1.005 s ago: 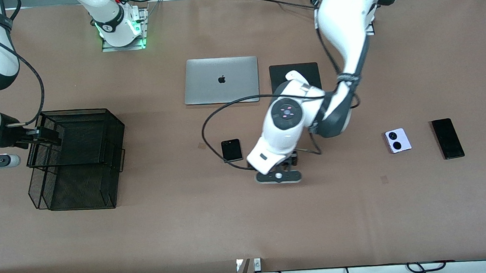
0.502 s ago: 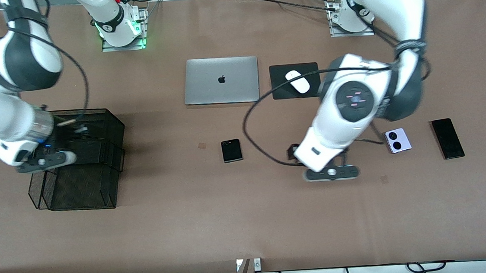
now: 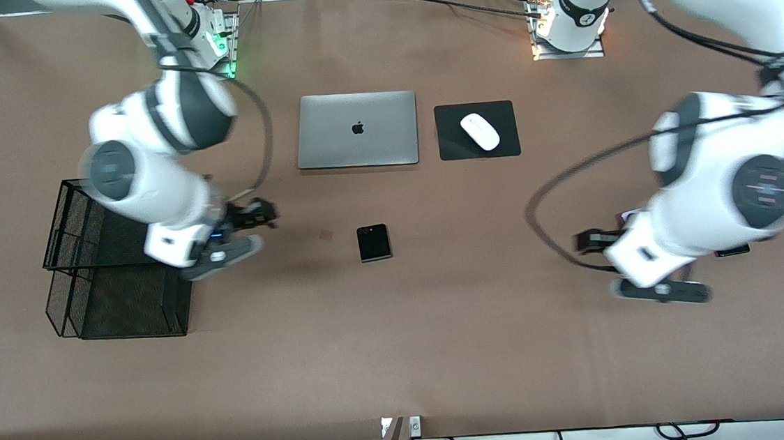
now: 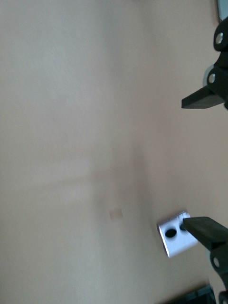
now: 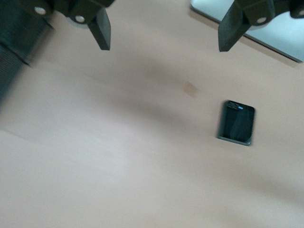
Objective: Place phones with both arms
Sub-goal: 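Grasp the dark flip phone with the right gripper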
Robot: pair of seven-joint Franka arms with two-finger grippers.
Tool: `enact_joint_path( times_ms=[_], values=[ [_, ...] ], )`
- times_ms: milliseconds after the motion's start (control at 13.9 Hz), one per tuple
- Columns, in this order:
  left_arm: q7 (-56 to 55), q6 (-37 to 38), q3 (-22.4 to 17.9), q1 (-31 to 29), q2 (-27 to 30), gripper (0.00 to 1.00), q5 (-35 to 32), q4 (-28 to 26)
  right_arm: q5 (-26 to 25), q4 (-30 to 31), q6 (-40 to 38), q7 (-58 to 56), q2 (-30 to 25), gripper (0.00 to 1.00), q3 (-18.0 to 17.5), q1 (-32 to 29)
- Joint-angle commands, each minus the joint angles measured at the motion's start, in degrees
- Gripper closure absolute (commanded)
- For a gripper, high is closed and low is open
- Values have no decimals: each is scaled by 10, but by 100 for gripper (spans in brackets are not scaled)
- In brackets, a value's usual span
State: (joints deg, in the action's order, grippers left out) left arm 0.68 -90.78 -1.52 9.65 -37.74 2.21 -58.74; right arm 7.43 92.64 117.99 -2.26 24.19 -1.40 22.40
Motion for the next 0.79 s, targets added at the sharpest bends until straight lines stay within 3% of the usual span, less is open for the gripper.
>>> enact_joint_path(
  times_ms=[0, 287, 574, 718],
  values=[
    [69, 2, 9, -34, 45, 0, -3, -65, 7, -28, 24, 22, 44, 0, 6, 45],
    [167, -54, 9, -86, 61, 0, -2, -122, 4, -54, 102, 94, 114, 0, 8, 99],
    [168, -155, 9, -92, 114, 0, -3, -245, -72, -114, 108, 227, 176, 0, 11, 147],
    [167, -184, 9, -96, 134, 0, -2, -293, -72, -130, 109, 267, 199, 0, 10, 156]
  ],
)
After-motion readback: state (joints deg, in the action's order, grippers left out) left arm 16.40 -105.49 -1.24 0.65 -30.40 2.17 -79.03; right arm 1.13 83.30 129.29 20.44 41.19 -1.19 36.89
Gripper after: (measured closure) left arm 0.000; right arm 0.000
